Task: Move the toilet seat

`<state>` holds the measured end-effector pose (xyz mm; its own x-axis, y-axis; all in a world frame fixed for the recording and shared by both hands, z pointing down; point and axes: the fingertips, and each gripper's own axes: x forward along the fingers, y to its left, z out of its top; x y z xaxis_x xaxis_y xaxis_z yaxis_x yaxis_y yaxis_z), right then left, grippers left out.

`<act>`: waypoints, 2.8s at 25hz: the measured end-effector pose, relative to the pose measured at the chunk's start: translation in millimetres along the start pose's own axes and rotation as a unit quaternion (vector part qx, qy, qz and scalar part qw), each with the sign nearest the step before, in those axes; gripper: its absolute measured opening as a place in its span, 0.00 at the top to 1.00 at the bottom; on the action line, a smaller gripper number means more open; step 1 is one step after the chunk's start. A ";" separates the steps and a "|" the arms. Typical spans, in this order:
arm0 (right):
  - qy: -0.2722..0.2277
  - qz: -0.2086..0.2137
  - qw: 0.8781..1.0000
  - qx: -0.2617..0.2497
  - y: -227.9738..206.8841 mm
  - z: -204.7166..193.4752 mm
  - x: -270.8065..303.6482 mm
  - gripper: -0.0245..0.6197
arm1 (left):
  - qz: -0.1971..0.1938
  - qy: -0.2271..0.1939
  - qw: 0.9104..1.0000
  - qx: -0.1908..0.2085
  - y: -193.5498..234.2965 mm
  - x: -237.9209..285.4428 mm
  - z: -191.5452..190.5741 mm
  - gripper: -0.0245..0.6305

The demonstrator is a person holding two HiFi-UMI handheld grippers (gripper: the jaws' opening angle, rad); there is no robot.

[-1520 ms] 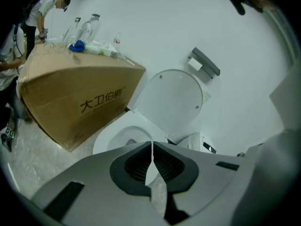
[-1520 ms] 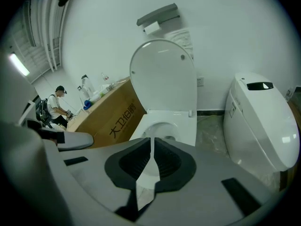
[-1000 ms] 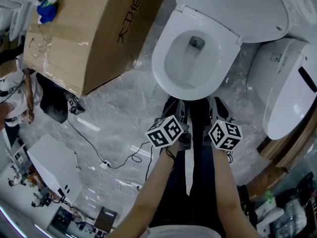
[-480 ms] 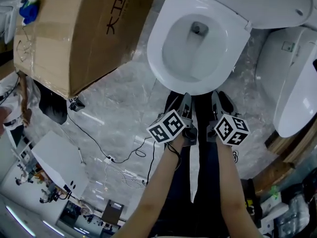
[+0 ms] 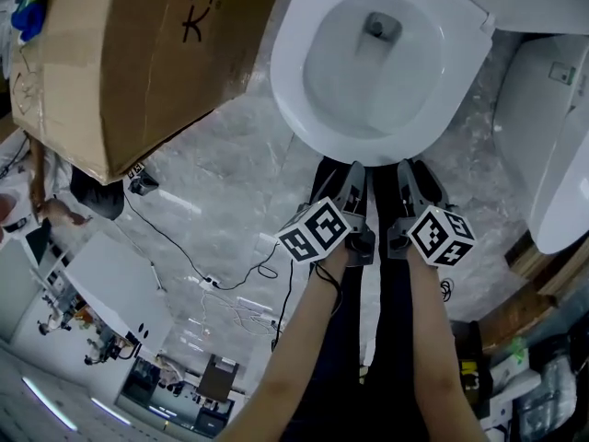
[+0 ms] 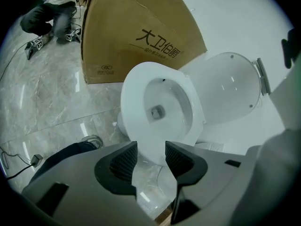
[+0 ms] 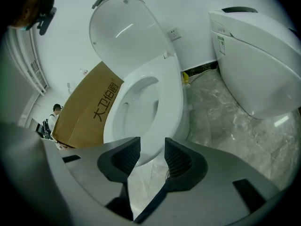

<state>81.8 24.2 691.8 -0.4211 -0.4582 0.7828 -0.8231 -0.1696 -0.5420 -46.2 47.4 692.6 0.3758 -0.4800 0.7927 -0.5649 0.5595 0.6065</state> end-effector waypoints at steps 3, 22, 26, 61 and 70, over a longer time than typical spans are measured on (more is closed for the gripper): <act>0.001 0.004 1.000 0.016 -3.4 -5.3 5.6 0.71 | -0.005 0.001 1.000 -0.003 4.9 4.8 -1.0 0.67; 0.020 0.011 0.998 0.067 -9.5 -22.8 28.3 0.62 | -0.017 0.014 1.000 -0.020 16.5 28.4 -6.0 0.60; 0.019 0.015 0.997 0.074 -9.9 -21.5 31.6 0.62 | -0.020 0.013 0.999 -0.022 13.9 33.9 -5.0 0.60; 0.019 0.021 0.998 0.059 13.4 -13.3 16.3 0.64 | -0.026 -0.003 0.999 -0.030 0.8 7.2 -5.9 0.71; 0.006 0.030 0.998 0.056 26.3 -6.9 -1.7 0.64 | -0.036 -0.008 0.999 -0.009 -15.7 -14.2 -3.5 0.72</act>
<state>58.3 26.6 678.3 -0.4734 -0.4605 0.7509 -0.7487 -0.2388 -0.6185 -40.1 47.9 672.1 0.4034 -0.5306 0.7455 -0.5227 0.5351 0.6637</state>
